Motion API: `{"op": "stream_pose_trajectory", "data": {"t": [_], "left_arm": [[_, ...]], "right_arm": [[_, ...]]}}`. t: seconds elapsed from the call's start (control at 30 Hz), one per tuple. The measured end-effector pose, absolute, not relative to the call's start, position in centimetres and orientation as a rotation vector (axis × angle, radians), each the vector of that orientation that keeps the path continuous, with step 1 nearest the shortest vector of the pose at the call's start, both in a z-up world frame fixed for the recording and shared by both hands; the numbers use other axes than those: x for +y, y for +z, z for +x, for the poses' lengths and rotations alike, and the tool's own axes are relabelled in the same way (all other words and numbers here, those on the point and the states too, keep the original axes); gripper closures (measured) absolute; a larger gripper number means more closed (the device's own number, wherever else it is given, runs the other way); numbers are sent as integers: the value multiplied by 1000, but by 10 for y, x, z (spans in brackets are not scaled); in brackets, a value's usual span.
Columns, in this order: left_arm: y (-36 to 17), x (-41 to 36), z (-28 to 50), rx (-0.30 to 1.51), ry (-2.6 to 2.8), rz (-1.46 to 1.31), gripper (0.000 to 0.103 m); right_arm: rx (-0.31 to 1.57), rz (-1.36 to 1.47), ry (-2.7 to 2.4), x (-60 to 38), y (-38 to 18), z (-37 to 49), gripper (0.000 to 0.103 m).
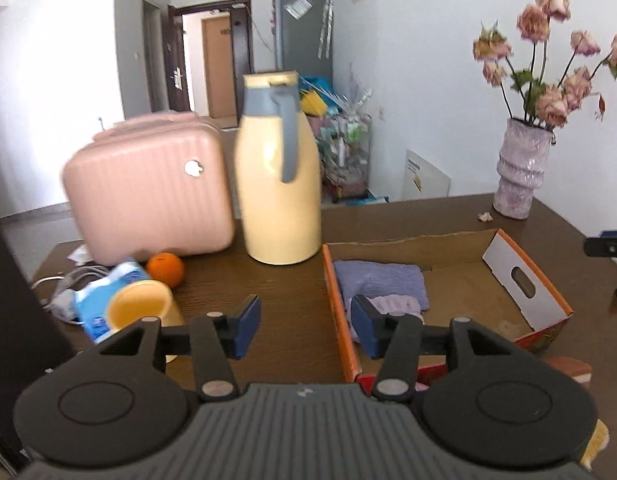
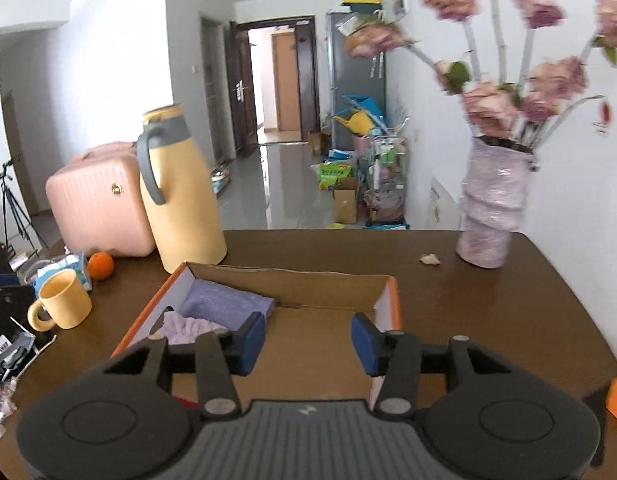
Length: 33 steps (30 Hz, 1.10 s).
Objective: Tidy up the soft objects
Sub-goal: 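Lower the lilac hair band into the box and open the right tool, then grasp the mauve cloth with the right tool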
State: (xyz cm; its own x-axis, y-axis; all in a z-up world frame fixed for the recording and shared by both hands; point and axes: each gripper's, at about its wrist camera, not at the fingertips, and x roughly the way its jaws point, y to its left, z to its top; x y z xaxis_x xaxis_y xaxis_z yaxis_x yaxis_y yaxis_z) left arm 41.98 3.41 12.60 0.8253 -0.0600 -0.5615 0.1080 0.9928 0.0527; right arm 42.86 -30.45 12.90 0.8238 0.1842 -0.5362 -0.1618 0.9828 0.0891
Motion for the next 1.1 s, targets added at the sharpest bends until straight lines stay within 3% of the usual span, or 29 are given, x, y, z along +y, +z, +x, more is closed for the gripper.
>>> {"op": "stream_pose_trajectory", "data": {"t": [0.23, 0.3, 0.37, 0.77, 1.1], "left_arm": [[157, 41, 365, 536, -84, 64, 43], [161, 41, 348, 515, -89, 69, 34], [160, 43, 329, 485, -90, 56, 32], [49, 35, 155, 363, -136, -5, 23], [6, 33, 160, 458, -111, -11, 22]], "right_arm": [[512, 45, 213, -305, 148, 377, 52], [475, 36, 224, -301, 149, 358, 46], [441, 26, 246, -299, 143, 332, 45], [339, -36, 351, -255, 31, 160, 33], [430, 14, 400, -228, 5, 184, 33]]}}
